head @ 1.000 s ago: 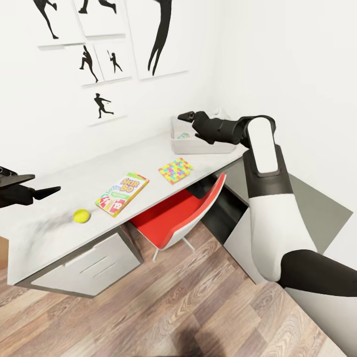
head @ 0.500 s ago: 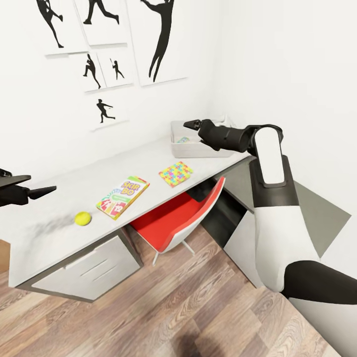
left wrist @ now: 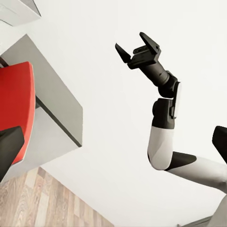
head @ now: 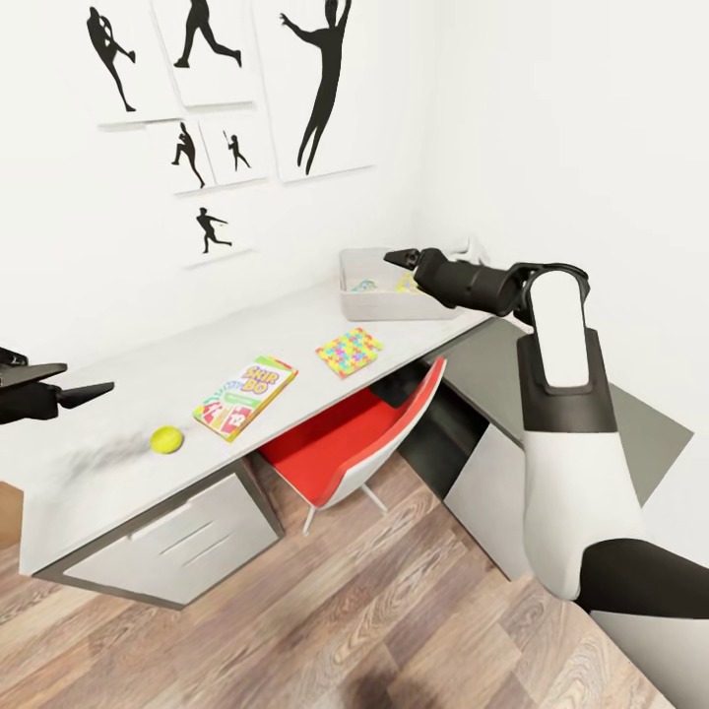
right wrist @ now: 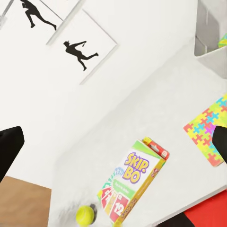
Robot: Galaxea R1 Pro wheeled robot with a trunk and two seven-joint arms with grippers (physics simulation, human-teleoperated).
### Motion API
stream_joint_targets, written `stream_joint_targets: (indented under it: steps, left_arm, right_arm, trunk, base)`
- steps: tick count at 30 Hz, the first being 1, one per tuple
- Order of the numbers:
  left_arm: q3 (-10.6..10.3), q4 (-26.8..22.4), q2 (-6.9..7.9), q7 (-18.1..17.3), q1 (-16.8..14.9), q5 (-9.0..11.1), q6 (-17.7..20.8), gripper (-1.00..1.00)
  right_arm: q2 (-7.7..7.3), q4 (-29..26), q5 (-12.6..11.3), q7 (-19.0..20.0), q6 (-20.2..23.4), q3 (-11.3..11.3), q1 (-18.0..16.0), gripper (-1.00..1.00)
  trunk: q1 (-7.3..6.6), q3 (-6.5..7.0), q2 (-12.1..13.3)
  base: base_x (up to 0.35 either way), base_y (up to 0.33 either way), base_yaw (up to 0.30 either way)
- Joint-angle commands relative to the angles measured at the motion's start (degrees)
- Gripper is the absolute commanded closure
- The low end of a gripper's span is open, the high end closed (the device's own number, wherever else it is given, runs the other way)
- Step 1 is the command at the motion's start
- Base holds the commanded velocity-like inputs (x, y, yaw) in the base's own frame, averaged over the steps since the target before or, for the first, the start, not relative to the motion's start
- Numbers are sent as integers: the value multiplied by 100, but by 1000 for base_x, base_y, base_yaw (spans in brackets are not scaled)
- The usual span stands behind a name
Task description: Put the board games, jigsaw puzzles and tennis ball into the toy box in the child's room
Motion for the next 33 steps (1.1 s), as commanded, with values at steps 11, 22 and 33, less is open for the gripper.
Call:
stream_joint_targets:
  steps: [11,22,33]
  left_arm:
    - [-36,6,16,-35,196,-116,13,-100]
    - [-37,6,14,-35,260,-729,8,-100]
    - [-44,309,5,-35,335,-880,-271,-100]
  right_arm:
    - [-25,-78,-186,-60,24,-19,249,-100]
    - [-52,-473,-195,-60,43,-30,732,-100]
    - [-554,-810,-293,-41,71,-30,1293,-100]
  trunk:
    - [4,95,-11]
    - [4,200,-11]
    - [4,305,-11]
  base:
    - [0,0,0]
    - [0,0,0]
    - [0,0,0]
